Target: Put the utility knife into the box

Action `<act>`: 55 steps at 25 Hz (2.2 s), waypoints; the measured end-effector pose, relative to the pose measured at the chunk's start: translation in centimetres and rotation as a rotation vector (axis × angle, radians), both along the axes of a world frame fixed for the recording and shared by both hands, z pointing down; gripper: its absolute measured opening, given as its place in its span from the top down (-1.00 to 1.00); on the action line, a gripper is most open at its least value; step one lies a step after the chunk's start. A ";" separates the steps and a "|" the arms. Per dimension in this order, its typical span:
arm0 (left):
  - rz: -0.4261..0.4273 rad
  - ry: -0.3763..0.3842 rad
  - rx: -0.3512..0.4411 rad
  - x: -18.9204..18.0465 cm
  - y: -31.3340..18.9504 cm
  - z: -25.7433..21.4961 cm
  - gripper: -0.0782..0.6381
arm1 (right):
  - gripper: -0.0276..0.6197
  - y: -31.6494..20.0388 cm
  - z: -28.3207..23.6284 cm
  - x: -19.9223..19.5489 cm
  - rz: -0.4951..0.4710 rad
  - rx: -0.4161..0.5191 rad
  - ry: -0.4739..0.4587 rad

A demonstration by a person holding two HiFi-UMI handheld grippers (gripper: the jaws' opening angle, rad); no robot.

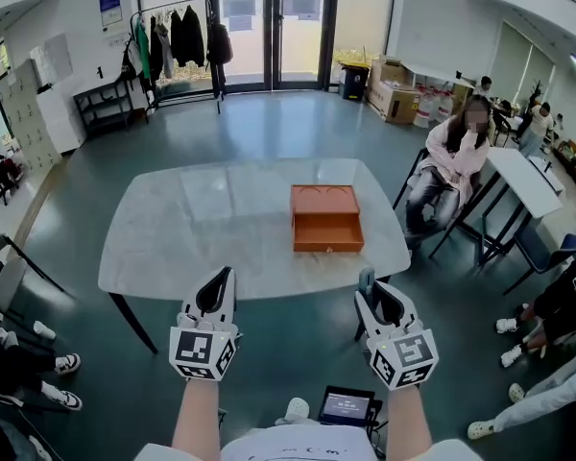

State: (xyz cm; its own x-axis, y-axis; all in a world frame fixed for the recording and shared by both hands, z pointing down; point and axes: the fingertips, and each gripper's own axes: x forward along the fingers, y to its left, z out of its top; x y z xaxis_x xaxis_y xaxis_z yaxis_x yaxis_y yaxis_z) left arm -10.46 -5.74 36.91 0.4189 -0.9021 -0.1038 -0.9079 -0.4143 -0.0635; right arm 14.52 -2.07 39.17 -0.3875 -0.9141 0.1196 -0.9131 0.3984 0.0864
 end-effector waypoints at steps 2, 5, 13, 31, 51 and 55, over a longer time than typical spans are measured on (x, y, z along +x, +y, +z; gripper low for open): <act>-0.007 0.001 -0.004 0.7 -1.2 0.2 0.74 | 0.50 -1.5 0.3 0.4 -0.015 -0.006 0.003; -0.014 -0.001 -0.008 1.1 -2.7 0.4 0.74 | 0.50 -3.5 0.6 0.4 -0.034 -0.017 0.009; -0.038 0.002 -0.032 0.9 -7.2 0.6 0.74 | 0.50 -8.6 1.2 0.9 -0.041 -0.058 0.000; -0.010 0.004 -0.057 0.9 -23.4 2.4 0.74 | 0.50 -23.3 4.8 2.9 0.035 -0.140 0.002; 0.018 -0.002 -0.148 0.8 -33.7 5.4 0.74 | 0.50 -32.7 8.4 3.2 0.066 -0.274 0.016; -0.003 0.000 -0.177 0.8 -34.1 6.5 0.74 | 0.50 -33.4 9.9 3.0 0.039 -0.323 0.022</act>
